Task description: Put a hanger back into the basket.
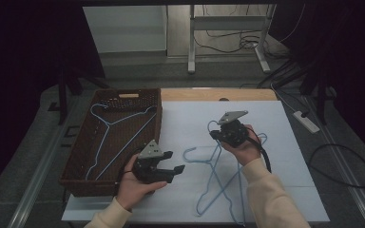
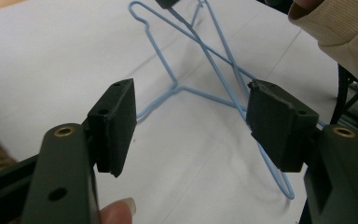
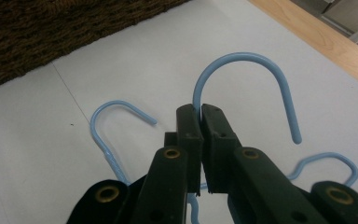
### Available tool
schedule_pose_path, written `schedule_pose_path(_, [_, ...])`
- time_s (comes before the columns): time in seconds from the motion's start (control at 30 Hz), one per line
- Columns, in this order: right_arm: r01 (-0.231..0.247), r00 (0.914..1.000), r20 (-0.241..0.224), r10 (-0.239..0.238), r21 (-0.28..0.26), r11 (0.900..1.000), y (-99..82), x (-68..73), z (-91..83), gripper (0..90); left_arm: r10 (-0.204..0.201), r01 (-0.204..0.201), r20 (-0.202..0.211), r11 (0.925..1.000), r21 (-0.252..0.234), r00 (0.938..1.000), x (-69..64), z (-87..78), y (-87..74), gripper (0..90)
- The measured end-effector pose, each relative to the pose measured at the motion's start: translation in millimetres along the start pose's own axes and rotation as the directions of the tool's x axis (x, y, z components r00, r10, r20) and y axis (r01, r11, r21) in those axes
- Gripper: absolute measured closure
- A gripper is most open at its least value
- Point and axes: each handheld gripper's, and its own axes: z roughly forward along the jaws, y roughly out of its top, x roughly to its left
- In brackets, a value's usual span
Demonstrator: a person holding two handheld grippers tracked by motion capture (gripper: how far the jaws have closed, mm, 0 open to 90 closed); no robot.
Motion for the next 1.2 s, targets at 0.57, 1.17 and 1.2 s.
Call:
schedule_pose_path(0.57, [-0.007, 0.9999, 0.011, 0.007, -0.029, 0.9996, -1.0, 2.4, -5.3, 87.5, 0.037, -0.040, 0.036, 0.9959, 0.081, 0.9987, -28.0, 36.9, 12.4, 33.1])
schedule_pose_path(1.17, [-0.006, 0.9999, 0.015, 0.007, -0.042, 0.9991, -1.4, 3.4, -8.2, 87.5, 0.013, -0.025, 0.065, 0.9816, 0.189, 0.9978, -35.4, 107.0, 13.1, 35.5])
schedule_pose_path(1.2, [-0.009, 0.9998, 0.014, 0.010, -0.044, 0.9990, -1.4, 3.4, -8.5, 87.5, 0.006, -0.018, 0.068, 0.9815, 0.191, 0.9977, -34.4, 108.7, 13.1, 36.1])
